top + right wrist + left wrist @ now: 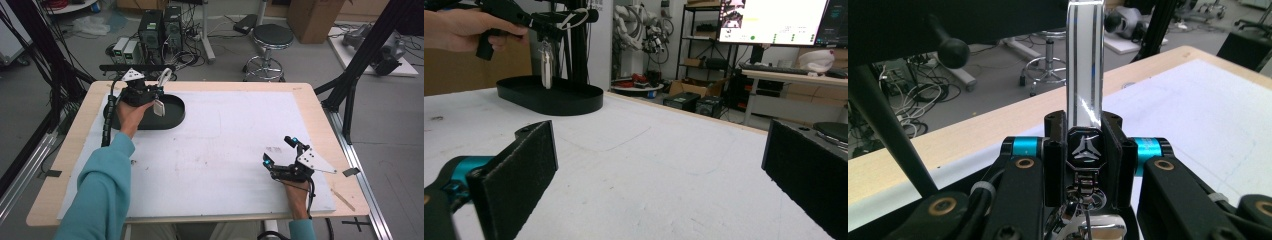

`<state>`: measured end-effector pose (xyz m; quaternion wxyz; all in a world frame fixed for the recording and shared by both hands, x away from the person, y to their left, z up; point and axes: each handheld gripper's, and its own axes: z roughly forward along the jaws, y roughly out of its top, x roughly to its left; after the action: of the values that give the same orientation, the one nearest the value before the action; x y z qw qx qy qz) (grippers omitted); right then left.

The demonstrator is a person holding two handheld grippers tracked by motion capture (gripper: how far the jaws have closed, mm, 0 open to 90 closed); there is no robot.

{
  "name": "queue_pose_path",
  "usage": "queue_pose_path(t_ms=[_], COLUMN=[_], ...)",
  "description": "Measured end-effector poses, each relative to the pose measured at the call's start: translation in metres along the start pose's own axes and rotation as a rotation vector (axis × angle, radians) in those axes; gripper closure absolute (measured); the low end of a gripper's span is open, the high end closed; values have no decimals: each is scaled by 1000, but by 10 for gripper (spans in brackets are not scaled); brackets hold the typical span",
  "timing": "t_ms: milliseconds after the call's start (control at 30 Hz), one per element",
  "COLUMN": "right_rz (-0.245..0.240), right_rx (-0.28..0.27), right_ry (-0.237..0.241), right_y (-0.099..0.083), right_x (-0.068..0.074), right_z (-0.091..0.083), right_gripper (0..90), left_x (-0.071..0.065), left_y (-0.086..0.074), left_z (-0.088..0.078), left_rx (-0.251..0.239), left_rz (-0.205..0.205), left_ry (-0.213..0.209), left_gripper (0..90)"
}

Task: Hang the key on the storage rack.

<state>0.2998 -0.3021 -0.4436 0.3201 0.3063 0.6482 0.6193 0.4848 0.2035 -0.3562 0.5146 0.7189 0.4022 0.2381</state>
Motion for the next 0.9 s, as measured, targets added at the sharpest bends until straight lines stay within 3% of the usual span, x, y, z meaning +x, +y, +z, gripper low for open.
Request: queue_pose_path(t_ms=[667,900], right_rz=[-15,-16], right_rx=[14,14], right_ry=[-7,-6], right_y=[-6,-7], right_x=[3,3], right_z=[2,2], right_gripper=[8,8], left_x=[-8,-8], left_y=[-12,-16], left_z=[16,18], left_rx=[22,10], left_rz=[44,46], left_ry=[44,36], left_gripper=[740,737])
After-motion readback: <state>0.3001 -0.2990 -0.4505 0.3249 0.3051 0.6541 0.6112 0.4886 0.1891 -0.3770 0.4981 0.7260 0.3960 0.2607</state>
